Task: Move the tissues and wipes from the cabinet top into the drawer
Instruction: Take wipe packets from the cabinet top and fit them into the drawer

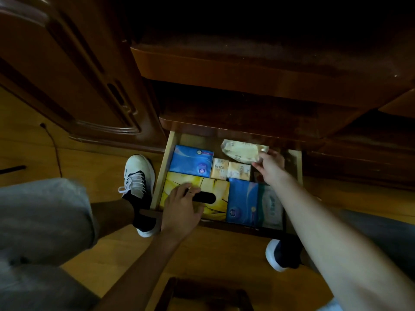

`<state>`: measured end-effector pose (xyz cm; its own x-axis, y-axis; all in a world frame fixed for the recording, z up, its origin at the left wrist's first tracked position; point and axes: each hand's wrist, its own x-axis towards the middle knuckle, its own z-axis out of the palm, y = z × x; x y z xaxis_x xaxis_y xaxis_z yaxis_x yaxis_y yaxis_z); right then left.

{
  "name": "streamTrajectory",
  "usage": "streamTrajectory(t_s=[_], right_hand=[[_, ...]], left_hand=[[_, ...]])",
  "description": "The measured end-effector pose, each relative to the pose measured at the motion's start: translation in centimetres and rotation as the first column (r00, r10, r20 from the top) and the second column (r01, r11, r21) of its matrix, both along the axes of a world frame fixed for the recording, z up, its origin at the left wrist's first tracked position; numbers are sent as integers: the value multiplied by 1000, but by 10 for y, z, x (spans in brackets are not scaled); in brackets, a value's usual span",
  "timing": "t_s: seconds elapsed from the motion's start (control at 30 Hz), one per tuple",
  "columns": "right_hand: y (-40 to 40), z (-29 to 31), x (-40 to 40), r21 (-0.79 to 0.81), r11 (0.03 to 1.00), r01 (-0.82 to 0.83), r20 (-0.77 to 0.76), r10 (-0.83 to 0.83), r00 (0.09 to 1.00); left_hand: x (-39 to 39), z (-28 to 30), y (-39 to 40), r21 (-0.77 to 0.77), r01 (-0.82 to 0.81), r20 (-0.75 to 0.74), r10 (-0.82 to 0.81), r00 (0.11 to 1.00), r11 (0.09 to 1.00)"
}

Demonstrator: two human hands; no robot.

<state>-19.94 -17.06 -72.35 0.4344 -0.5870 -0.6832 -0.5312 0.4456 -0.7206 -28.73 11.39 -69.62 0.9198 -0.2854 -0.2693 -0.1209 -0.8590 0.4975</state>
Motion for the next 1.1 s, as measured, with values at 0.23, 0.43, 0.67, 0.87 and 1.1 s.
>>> streamTrajectory(t_s=[0.23, 0.43, 0.67, 0.87, 1.1], right_hand=[[54, -23, 31, -404, 785, -470, -205, 423, 883], [82, -32, 65, -445, 666, -598, -393, 455, 799], [103, -37, 65, -495, 533, -686, -456, 513, 727], [107, -33, 68, -425, 328, -844, -570, 627, 530], [106, -25, 51, -391, 189, -901, -625, 664, 411]], left_hand=[[-1, -7, 16, 104, 69, -1, -70, 998, 992], [3, -6, 22, 83, 69, -9, -69, 998, 994], [5, -11, 22, 72, 53, 27, -55, 998, 996], [5, -10, 20, 67, 39, 11, -40, 999, 997], [8, -10, 18, 76, 48, 8, -48, 999, 996]])
